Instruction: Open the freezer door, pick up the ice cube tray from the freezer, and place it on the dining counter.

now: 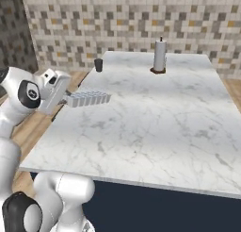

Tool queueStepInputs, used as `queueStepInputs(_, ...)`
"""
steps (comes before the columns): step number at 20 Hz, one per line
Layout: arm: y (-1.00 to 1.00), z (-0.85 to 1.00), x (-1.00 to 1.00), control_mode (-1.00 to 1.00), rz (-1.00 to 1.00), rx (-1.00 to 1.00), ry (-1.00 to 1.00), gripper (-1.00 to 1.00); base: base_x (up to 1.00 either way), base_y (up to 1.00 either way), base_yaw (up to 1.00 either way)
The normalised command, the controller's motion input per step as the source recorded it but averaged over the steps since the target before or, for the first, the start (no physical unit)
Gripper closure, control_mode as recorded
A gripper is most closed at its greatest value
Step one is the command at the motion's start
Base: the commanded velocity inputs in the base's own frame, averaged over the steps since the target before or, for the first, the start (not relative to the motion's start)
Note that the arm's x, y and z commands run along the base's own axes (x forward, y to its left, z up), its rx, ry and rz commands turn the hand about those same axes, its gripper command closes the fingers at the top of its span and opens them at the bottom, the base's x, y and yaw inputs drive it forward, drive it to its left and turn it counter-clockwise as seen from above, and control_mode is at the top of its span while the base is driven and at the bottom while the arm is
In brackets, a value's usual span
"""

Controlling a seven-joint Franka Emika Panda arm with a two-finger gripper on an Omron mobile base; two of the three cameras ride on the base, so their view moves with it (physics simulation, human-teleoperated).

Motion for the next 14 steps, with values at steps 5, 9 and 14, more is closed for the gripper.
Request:
queueStepInputs(5,0.00,-0.21,0.20,-1.00,-0.15,0.03,0.11,1.00,0.00,0.00,0.00)
queueStepInputs(9,0.00,-0.34,0.25,-1.00,-0.12,0.01,0.06,1.00,0.00,0.00,0.00)
queueStepInputs(14,0.00,-0.49,0.36,-1.00,-0.07,0.00,0.00,1.00,0.00,0.00,0.00)
